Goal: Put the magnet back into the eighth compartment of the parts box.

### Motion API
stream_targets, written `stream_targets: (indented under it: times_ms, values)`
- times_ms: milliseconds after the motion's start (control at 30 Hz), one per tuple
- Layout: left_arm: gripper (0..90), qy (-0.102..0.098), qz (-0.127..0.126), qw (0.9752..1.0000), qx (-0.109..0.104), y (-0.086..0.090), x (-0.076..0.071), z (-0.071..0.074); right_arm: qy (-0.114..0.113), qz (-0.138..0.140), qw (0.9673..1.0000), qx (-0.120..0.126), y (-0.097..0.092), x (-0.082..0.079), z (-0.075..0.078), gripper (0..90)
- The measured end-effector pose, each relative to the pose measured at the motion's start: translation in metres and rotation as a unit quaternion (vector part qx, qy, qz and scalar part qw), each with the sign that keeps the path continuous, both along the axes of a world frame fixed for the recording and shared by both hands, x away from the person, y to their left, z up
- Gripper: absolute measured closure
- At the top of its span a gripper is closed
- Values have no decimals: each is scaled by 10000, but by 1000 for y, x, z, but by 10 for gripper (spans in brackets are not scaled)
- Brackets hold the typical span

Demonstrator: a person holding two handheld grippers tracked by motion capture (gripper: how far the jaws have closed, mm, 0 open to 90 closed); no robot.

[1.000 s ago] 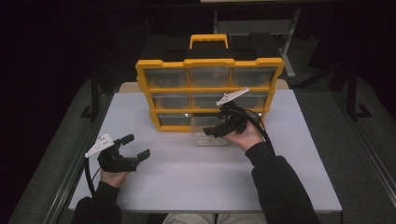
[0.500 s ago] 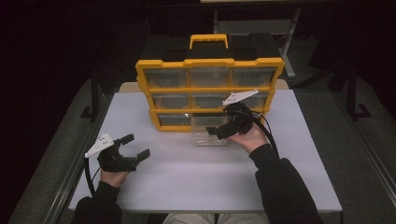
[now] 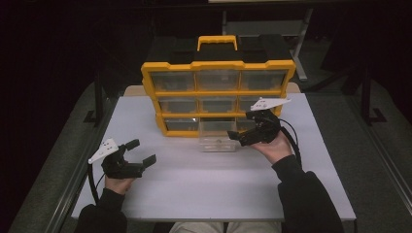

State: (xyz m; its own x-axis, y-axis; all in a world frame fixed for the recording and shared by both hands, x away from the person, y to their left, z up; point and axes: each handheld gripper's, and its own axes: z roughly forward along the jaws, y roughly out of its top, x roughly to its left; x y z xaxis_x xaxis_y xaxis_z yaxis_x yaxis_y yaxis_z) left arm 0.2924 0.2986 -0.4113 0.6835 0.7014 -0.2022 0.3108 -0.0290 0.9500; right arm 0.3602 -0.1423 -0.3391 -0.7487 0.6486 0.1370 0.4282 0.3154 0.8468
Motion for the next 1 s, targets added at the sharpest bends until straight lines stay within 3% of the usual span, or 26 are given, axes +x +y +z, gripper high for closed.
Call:
stream_targets:
  times_ms: [467, 700, 1000]
  values:
    - [0, -2, -5, 10000, 2, -1, 0, 0, -30, -269, 9993, 275, -29, -15, -16, 0]
    - [0, -2, -68, 9999, 115, -3, 1, -1, 5, -382, 9985, 392, -38, -21, -25, 0]
    - [0, 6, -54, 10000, 77, -3, 1, -1, 131, -452, 9982, 362, -44, -26, -42, 0]
